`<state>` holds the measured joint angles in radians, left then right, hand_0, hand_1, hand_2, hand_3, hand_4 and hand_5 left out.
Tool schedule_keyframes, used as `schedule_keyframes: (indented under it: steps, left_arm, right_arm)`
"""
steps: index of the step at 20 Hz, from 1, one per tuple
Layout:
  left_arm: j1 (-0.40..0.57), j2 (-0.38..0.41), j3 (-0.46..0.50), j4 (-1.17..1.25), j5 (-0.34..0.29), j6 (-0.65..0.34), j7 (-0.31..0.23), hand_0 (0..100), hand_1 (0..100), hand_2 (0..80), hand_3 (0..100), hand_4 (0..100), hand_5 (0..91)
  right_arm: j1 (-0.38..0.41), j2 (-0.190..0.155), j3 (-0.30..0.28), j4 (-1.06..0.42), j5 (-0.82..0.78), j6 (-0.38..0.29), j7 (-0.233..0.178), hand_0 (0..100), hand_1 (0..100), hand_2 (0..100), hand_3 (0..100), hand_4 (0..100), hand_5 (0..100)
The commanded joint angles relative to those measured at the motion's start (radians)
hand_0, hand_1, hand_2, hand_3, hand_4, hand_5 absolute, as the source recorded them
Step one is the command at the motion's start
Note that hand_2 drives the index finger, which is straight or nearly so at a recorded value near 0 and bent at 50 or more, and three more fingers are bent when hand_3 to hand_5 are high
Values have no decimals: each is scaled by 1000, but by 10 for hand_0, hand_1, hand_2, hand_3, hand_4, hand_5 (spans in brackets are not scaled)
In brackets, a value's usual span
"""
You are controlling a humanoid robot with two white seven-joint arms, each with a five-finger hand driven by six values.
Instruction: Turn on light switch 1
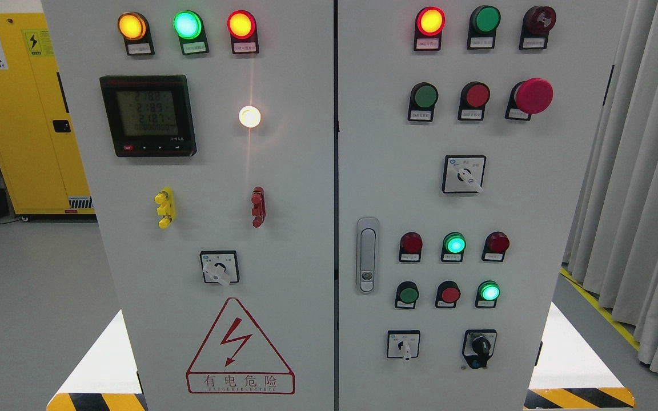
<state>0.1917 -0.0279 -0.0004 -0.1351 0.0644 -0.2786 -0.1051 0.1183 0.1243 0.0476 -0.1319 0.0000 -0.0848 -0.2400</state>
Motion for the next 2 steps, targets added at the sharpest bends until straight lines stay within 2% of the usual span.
schedule_keyframes:
  steps: [1, 2]
  left_arm:
    - [-26, -12, -20, -27, 0, 27, -7, 123, 130, 0, 0, 0, 0]
    - [-26, -12, -21, -29, -1, 38, -5, 123, 128, 0, 0, 0, 0]
  right_arm:
    - [0, 0, 0, 0, -29, 0, -1, 0, 500, 40, 0, 0, 0]
    - [0, 0, 0, 0, -29, 0, -1, 0, 500, 40, 0, 0, 0]
